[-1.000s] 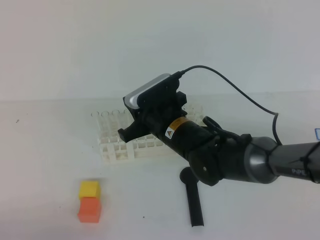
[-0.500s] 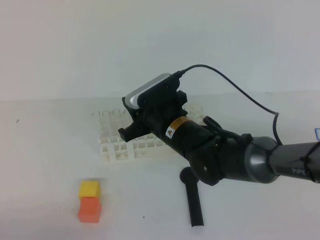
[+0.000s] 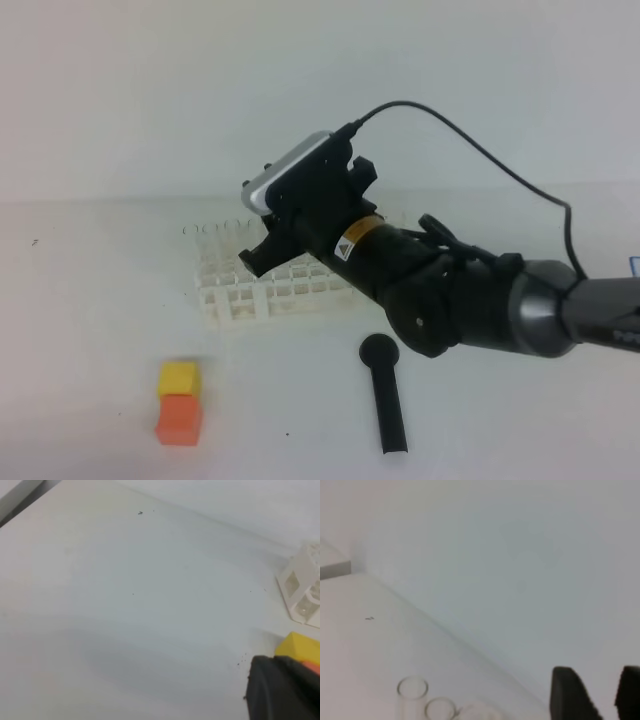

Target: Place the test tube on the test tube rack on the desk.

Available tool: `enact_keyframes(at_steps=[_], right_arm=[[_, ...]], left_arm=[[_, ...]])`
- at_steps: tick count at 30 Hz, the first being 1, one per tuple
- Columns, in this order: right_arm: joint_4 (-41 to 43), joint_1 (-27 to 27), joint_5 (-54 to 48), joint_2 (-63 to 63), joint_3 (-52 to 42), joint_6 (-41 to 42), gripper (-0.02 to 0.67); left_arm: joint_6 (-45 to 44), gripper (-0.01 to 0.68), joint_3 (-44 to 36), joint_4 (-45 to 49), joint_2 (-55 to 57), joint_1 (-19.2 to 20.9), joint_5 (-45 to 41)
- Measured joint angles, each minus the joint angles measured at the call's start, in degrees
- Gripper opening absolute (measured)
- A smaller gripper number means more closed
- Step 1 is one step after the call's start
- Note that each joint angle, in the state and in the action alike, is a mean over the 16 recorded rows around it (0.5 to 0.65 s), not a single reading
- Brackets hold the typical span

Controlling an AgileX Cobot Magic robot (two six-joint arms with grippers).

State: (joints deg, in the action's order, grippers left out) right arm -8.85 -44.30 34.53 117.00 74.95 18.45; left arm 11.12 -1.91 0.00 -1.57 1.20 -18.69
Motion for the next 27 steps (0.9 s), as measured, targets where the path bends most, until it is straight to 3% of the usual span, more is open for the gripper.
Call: enact_keyframes(at_steps=[12, 19, 27], right_arm=[[0.91, 2.54, -19.34, -15.36, -0.22, 8.63, 0.021], [4.31, 8.16, -31.48, -27.40, -4.12, 8.97, 0.001], [6.22, 15.16, -35.99, -44.95, -18.09, 7.45, -0.001]], left_arm=[[0.00, -0.001, 0.00, 0.00, 0.00, 0.00, 0.00], [0.00, -0.001, 0.00, 0.00, 0.00, 0.00, 0.00], [0.00, -0.001, 0.00, 0.00, 0.00, 0.00, 0.00]])
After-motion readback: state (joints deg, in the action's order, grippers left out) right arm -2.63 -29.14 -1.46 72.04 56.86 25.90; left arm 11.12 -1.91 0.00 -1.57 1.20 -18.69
